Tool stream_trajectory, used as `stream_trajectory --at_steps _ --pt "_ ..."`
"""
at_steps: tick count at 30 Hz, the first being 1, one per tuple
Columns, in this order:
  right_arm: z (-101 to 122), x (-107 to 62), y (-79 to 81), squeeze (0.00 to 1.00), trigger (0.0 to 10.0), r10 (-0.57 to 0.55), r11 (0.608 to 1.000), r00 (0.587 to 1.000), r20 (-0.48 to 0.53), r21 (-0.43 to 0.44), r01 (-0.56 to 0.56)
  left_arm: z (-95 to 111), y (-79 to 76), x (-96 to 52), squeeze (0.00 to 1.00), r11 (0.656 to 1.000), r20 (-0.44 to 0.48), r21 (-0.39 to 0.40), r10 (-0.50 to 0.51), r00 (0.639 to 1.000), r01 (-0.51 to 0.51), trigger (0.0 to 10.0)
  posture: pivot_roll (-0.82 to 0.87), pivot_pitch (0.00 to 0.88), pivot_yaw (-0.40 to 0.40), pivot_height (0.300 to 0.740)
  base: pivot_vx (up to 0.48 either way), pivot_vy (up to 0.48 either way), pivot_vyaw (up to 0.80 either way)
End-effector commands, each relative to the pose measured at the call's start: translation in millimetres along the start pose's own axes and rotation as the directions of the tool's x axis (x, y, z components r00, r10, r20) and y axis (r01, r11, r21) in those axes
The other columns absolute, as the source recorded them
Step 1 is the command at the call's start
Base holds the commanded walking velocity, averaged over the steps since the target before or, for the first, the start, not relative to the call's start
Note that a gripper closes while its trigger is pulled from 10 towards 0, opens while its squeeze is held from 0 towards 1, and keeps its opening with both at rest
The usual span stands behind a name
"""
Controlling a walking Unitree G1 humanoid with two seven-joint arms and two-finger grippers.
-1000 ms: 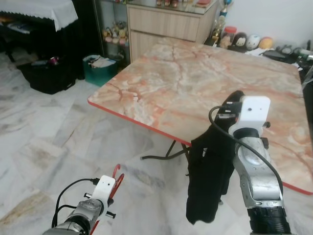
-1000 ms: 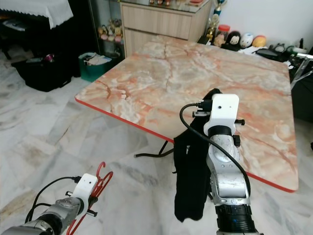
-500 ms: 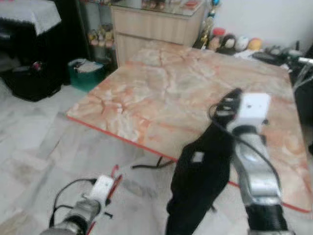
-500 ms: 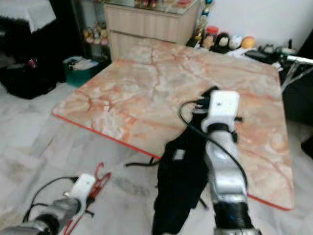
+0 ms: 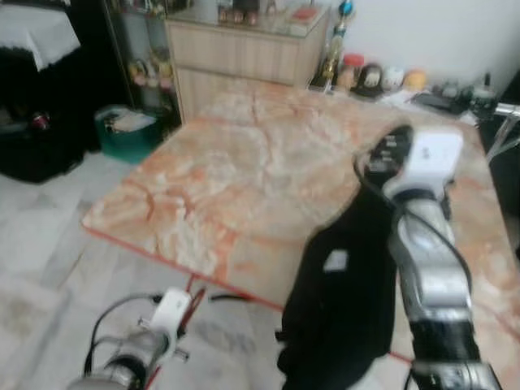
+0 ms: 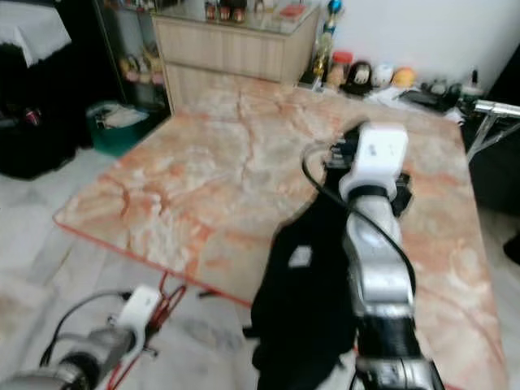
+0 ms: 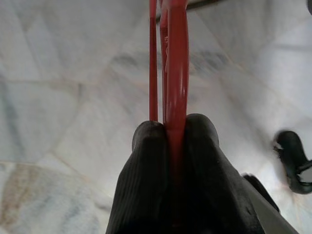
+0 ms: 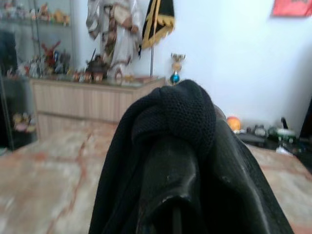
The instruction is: Hang hanger
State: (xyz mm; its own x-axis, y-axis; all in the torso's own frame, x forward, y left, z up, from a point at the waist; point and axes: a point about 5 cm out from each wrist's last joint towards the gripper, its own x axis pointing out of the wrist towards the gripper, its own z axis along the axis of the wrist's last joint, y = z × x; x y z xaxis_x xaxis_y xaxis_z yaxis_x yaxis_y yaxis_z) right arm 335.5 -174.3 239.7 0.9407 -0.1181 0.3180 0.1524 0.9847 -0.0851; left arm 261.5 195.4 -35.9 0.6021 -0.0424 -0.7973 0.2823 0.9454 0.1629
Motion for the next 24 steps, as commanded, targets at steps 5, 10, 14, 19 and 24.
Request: stream_trajectory --at_steps 5,10,14,19,24 --pt "37.5 24.4 -19.9 0.0 10.0 -0.027 0.999 0.988 0.149 -0.017 0.03 4.3 -8.6 1.6 0.0 1.0 0.007 0.011 -0.02 1.0 0.02 10.0 -0.12 0.0 -0.024 0.74 0.334 0.0 0.0" --pt "33.0 33.4 -28.1 0.0 10.0 -0.034 0.996 0.993 0.115 -0.076 0.043 4.5 -8.1 1.6 0.0 0.999 0.002 0.03 -0.013 1.0 0.013 10.0 -0.13 0.0 -0.023 0.74 0.0 0.0 0.0" --pt "2.1 29.0 -24.7 0.0 10.0 0.0 0.992 0.999 -0.046 -0.128 -0.006 4.5 -8.3 1.6 0.0 0.999 0.001 0.031 -0.015 1.0 0.015 10.0 -0.13 0.0 -0.023 0.74 0.0 0.0 0.0" --pt "-48.6 10.3 -20.6 0.0 10.0 0.046 0.977 0.955 -0.292 -0.187 -0.105 4.6 -8.6 1.6 0.0 0.999 0.0 0.034 -0.019 1.0 0.019 10.0 -0.13 0.0 -0.023 0.74 0.0 0.0 0.0" --pt "-80.1 -11.2 -26.4 0.0 10.0 0.016 0.984 0.904 -0.428 -0.153 -0.089 4.5 -8.7 1.6 0.0 0.999 -0.003 0.035 -0.023 1.0 0.023 10.0 -0.13 0.0 -0.017 0.74 0.0 0.0 0.0"
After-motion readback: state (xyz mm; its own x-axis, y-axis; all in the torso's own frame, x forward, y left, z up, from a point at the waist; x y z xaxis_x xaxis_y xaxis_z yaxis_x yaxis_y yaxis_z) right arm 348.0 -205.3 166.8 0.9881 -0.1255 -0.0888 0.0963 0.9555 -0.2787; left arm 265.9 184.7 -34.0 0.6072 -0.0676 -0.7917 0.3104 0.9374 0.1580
